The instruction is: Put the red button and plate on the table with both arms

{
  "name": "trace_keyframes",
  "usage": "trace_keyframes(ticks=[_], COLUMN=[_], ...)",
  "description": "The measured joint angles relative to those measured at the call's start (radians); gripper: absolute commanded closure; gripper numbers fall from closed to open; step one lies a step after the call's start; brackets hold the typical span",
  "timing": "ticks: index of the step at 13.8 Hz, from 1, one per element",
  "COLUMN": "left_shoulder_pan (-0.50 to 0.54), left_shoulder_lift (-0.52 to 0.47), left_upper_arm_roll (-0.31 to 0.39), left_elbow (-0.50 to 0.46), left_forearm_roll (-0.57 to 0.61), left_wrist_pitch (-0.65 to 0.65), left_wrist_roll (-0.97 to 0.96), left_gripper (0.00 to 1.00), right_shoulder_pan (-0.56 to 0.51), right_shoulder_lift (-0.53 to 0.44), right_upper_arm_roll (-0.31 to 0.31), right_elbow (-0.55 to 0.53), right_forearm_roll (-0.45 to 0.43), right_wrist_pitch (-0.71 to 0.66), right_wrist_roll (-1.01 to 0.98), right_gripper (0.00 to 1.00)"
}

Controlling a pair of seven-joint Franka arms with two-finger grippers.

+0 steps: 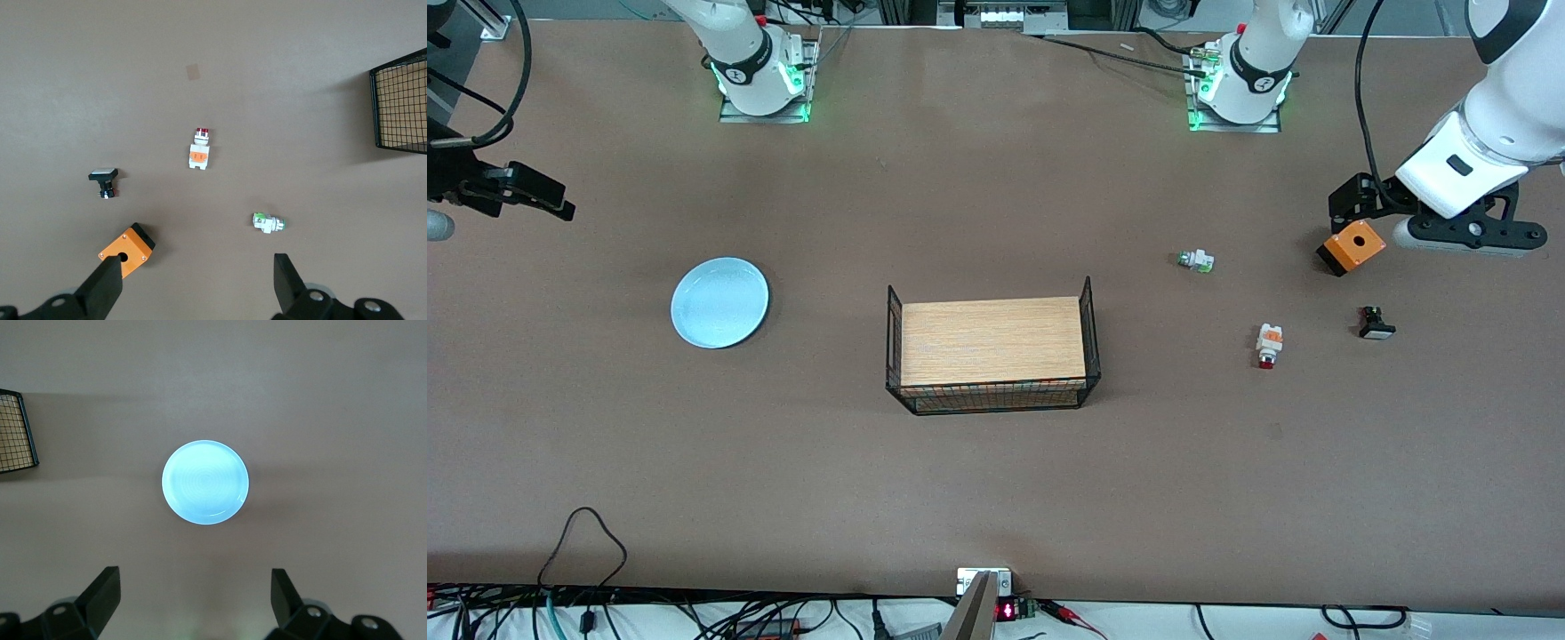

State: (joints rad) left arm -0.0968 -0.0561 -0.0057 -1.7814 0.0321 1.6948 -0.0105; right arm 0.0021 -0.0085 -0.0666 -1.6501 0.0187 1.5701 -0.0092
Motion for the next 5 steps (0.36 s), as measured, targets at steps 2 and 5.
trace_keyframes(ticks=[2, 5], left_shoulder_pan=[0.0, 0.0], left_shoulder_lift=[0.0, 0.0], left_upper_arm_roll=[0.0, 0.0], left_elbow=[0.0, 0.0], left_forearm_roll=[0.0, 0.0], left_wrist_pitch=[0.0, 0.0], left_wrist_roll=[0.0, 0.0], left_gripper=[0.0, 0.0], right_shoulder_pan=[0.0, 0.0], right_shoulder_lift=[0.0, 0.0], right_upper_arm_roll=[0.0, 0.0], right_elbow=[0.0, 0.0], right_forearm_roll=[0.0, 0.0], right_wrist_pitch=[-0.002, -0.002], right_wrist_roll=[-0.005, -0.009], right_gripper=[0.0, 0.0])
